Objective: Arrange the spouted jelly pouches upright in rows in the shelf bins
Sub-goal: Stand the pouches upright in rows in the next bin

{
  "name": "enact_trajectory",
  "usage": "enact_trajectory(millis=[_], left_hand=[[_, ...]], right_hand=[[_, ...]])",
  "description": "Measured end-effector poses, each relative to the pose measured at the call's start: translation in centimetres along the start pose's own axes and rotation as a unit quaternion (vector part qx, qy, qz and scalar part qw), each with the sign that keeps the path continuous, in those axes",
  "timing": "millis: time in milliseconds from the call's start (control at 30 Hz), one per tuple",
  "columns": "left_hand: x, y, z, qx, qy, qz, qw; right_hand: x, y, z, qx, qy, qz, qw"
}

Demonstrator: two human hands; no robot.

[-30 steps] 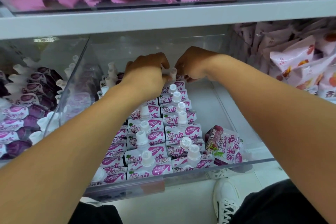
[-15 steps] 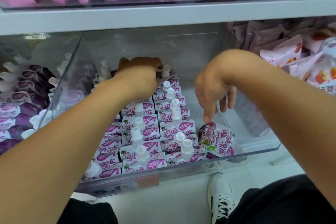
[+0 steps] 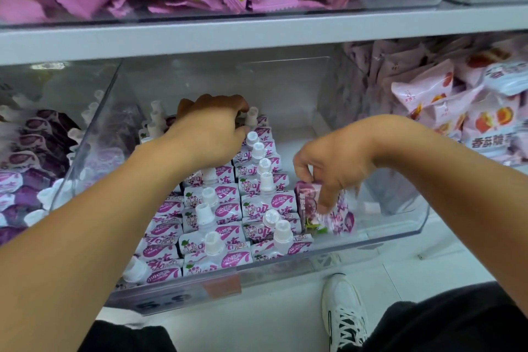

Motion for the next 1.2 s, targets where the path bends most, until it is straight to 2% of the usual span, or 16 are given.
enact_trajectory(millis=[67, 167, 267, 333, 400, 533, 600, 667, 733, 800, 867, 933, 1000, 1067, 1133, 1200], left_hand=[[0.1, -0.1, 0.2, -0.032, -0.014, 0.007, 0.999], [0.7, -0.6, 0.3, -0.132, -0.066, -0.014, 0.989], [1.1, -0.9, -0.3, -0.237, -0.107, -0.038, 0.965], [0.9, -1.0, -0.6, -0.312, -0.130, -0.035, 0.940], [0.8, -1.0, -0.4, -0.379, -0.159, -0.013, 0.912], [1.4, -0.9, 0.3, -0.384, -0.187, 0.035, 0.904], [2.0, -0.8, 0.4, -0.366, -0.209, 0.019, 0.907], [2.1, -0.8, 0.3, -0.359, -0.230, 0.002, 0.904], [2.1, -0.9, 0.0, -0.364, -0.235, -0.004, 0.901], [2.0, -0.8, -0.1, -0.371, -0.235, 0.001, 0.898], [2.2, -0.8, 0.1, -0.372, -0.240, -0.004, 0.897], [2.5, -1.0, 0.7, -0.326, -0.221, -0.040, 0.918], [2.6, -1.5, 1.4, -0.226, -0.177, -0.072, 0.955], [2.6, -1.6, 1.6, -0.170, -0.132, -0.051, 0.975], [2.6, -1.3, 1.3, -0.151, -0.113, 0.010, 0.982], [2.8, -0.9, 0.9, -0.116, -0.096, 0.053, 0.987]], right_hand=[[-0.2, -1.5, -0.1, -0.055, -0.010, -0.098, 0.994], [-0.5, -4.0, -0.3, -0.114, -0.035, -0.296, 0.948], [0.7, -4.7, 0.0, 0.080, -0.061, -0.411, 0.906], [1.9, -4.3, 0.7, 0.286, -0.055, -0.409, 0.865], [2.7, -4.1, 0.8, 0.427, -0.032, -0.371, 0.824], [3.6, -4.8, 1.1, 0.628, -0.030, -0.239, 0.740], [4.1, -5.0, 1.7, 0.699, -0.025, -0.225, 0.679], [4.5, -5.2, 2.4, 0.721, -0.022, -0.256, 0.643], [4.6, -5.1, 3.0, 0.697, 0.002, -0.318, 0.643], [4.6, -4.8, 3.3, 0.625, 0.040, -0.371, 0.686], [4.3, -4.6, 3.5, 0.593, 0.035, -0.368, 0.715], [3.9, -5.0, 3.3, 0.616, -0.006, -0.349, 0.706], [4.3, -5.4, 2.5, 0.613, -0.015, -0.381, 0.692], [4.9, -5.5, 1.9, 0.572, 0.007, -0.459, 0.680], [5.5, -5.6, 1.6, 0.532, -0.023, -0.514, 0.672], [6.0, -5.6, 2.0, 0.494, -0.055, -0.513, 0.700]])
Point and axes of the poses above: each hand's wrist, its own x-axis towards the middle knuckle, its own y-axis out of the palm, z = x × y, the point moved 1 cm from there along x, towards the middle knuckle, and after that the axes turned 10 degrees about -z, right-handed, at the moved point
